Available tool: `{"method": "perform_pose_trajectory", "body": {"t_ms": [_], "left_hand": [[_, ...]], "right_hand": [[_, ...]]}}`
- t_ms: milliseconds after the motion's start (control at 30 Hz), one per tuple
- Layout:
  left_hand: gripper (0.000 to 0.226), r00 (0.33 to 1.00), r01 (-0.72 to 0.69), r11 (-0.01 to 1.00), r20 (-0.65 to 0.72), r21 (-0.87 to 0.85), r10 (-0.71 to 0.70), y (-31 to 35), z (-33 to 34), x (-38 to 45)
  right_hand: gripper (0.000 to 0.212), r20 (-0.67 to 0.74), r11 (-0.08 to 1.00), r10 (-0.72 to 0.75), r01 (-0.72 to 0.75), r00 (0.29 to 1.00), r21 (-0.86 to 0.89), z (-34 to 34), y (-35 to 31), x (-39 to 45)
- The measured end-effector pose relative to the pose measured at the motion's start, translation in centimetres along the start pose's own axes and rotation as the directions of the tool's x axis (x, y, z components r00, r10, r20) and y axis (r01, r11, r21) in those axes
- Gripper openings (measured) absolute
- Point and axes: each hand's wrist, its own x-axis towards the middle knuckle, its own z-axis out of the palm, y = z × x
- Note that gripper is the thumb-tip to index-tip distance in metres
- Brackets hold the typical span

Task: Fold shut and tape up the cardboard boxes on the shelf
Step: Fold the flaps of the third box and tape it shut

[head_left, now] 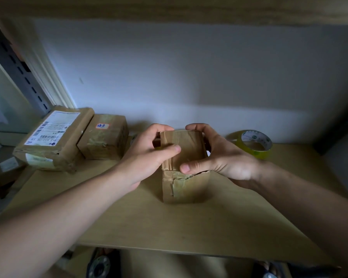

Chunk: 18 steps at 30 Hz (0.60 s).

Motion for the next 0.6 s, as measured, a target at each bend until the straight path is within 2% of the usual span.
{"method": "perform_pose_trajectory", "body": {"t_ms": [167, 267, 400, 433, 533, 600], "left_hand": [[0.044, 0.997, -0.012, 1.000, -0.075, -0.016, 0.011, 0.0, 0.7, 0.2], [0.041, 0.994, -0.025, 0.999, -0.107, 0.027, 0.028, -0.3, 0.9, 0.2], [0.021, 0.987, -0.067, 0.995, -0.139, 0.077, 0.078, -0.4, 1.2, -0.1], [0.015, 0.984, -0.077, 0.992, -0.153, 0.095, 0.091, -0.5, 1.1, -0.1], [0.011, 0.980, -0.093, 0.990, -0.165, 0.107, 0.110, -0.6, 0.8, -0.1], [0.019, 0.982, -0.110, 0.990, -0.148, 0.083, 0.121, -0.6, 1.1, -0.1]], "right_hand": [[0.095, 0.014, 0.998, 0.038, -0.039, 0.999, 0.045, -0.2, 0.3, 0.3], [0.091, 0.017, 0.998, 0.056, -0.056, 0.998, -0.008, 0.1, 0.4, 0.3], [0.126, -0.054, 0.982, 0.044, -0.053, 0.998, -0.180, 0.5, 0.1, 0.4], [0.130, -0.055, 0.970, 0.030, -0.042, 0.998, -0.239, 0.8, -0.2, 0.3], [0.107, -0.077, 0.952, 0.002, -0.026, 0.997, -0.304, 1.3, -0.9, 0.1], [0.092, -0.111, 0.951, -0.015, -0.020, 0.994, -0.307, 1.1, -0.7, 0.3]]}}
